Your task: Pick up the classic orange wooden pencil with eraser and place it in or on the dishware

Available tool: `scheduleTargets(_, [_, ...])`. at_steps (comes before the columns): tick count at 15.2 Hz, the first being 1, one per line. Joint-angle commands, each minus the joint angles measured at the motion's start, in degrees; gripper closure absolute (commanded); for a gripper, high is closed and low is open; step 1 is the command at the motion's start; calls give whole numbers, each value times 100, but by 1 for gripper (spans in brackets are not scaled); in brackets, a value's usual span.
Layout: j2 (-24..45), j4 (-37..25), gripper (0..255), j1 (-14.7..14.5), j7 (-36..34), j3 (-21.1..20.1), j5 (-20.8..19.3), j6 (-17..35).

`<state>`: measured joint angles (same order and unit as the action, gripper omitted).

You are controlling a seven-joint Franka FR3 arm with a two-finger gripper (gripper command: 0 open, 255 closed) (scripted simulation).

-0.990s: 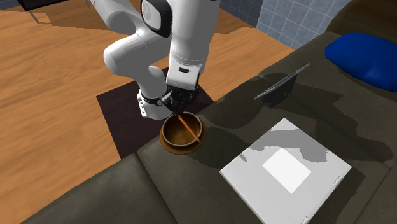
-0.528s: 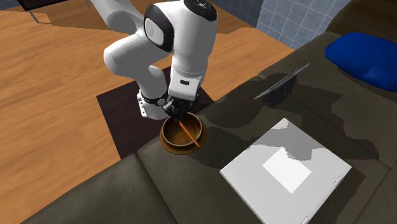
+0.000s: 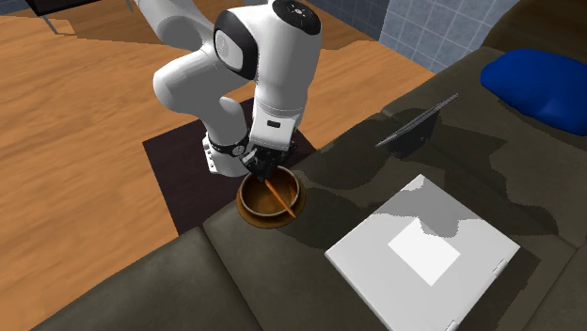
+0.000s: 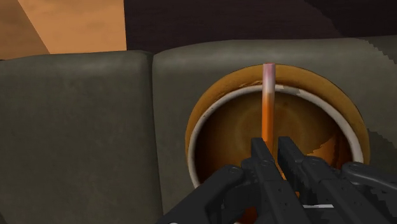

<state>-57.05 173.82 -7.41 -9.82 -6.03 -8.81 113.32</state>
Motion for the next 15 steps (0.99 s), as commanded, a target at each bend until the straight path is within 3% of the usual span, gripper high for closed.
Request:
scheduleTargets(1, [1, 0, 0, 0, 0, 0, 0, 1])
scheduleTargets(6, [1, 1, 0, 0, 0, 0, 0, 1])
scheduleTargets(10, [-172, -657, 0, -122, 12, -90, 143, -847])
scheduleTargets(15, [-172, -657, 0, -121, 13, -91, 144, -847])
